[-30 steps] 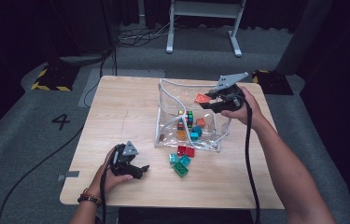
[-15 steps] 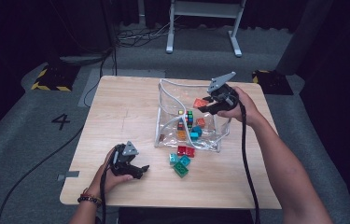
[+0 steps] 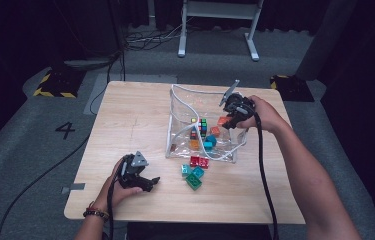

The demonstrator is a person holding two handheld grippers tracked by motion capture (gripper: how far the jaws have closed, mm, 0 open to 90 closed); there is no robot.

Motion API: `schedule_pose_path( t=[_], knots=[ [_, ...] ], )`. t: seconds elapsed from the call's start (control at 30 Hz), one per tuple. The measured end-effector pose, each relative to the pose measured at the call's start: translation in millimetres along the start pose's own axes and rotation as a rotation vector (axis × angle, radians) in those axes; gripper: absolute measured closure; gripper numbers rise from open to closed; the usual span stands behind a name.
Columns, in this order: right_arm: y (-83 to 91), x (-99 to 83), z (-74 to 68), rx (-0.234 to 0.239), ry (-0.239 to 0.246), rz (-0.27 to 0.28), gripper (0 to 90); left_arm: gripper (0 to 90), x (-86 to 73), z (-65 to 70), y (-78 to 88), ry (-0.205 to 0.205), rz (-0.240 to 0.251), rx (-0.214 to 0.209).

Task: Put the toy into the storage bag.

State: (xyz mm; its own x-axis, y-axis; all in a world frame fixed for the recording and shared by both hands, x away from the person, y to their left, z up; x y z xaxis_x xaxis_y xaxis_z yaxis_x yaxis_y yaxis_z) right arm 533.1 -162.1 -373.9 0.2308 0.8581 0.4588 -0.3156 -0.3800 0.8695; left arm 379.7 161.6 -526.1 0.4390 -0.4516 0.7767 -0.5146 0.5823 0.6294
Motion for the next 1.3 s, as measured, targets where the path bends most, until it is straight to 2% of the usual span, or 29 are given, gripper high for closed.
schedule_pose_path(
  t=[0.03,0.1,0.27,0.33,0.5,0.67,0.77,0.83,0.9,0.97,1.03,1.1,1.17,1.3],
  knots=[
    [-0.1,-0.8,-0.6,-0.006,0.002,-0.033,59.0,9.4,0.0,0.0,0.0,0.000,0.000,0.000],
    [0.8,-2.9,-4.1,-0.017,-0.041,-0.121,59.1,9.4,0.0,-0.1,0.1,-0.001,0.000,0.001],
    [2.7,-5.0,-3.4,-0.042,-0.036,-0.193,59.0,9.4,0.0,0.0,0.0,0.000,0.000,0.000],
    [3.7,-5.5,-3.5,-0.046,-0.028,-0.198,59.0,9.4,0.0,0.0,0.0,0.000,0.000,0.000],
    [5.5,-6.4,-2.8,-0.031,-0.022,-0.172,59.0,9.4,0.0,0.0,0.0,0.000,0.000,0.000],
    [7.0,-7.8,-3.3,-0.036,-0.031,-0.154,56.8,9.4,0.0,0.0,0.0,0.000,0.000,0.000],
    [9.9,-7.7,-3.6,-0.041,-0.048,-0.110,56.6,9.4,0.0,0.0,-0.1,0.000,0.001,0.000],
    [12.2,-8.2,-4.4,-0.034,-0.037,-0.080,56.3,9.4,0.0,0.0,-0.1,0.000,0.001,0.000],
    [14.2,-8.2,-2.9,-0.034,-0.005,-0.012,55.9,9.4,0.0,0.0,0.0,0.000,0.001,0.000],
    [20.0,-9.0,-5.6,-0.023,-0.011,0.046,55.0,9.4,0.0,0.0,0.0,0.000,0.000,0.000],
    [27.6,-11.4,-8.5,-0.015,-0.040,0.128,54.6,9.4,0.0,0.0,0.0,0.000,0.000,0.000],
    [32.3,-14.9,-10.5,-0.010,-0.041,0.191,54.1,9.4,0.0,0.0,0.0,0.000,0.000,0.000],
    [38.3,-19.4,-12.8,-0.013,-0.050,0.232,53.3,9.4,0.0,0.0,0.0,0.000,0.000,0.000],
    [47.9,-29.3,-14.3,-0.059,-0.059,0.291,48.2,9.4,0.0,0.0,0.0,0.000,0.000,0.000]
  ],
)
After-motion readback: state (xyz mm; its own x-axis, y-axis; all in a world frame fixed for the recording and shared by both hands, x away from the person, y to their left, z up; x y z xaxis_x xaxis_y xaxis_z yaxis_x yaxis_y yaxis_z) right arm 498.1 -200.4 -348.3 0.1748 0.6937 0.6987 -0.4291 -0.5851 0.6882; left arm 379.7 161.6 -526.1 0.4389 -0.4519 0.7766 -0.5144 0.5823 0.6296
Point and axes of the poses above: each handheld gripper's, and its own axes: y roughly backward along the jaws, x roughly out of its top, z roughly to its right, the point moved 3 cm from there along -y, roughly forward along the jaws, and after that the axes turned 9 degrees about z, right-handed, at the moved point
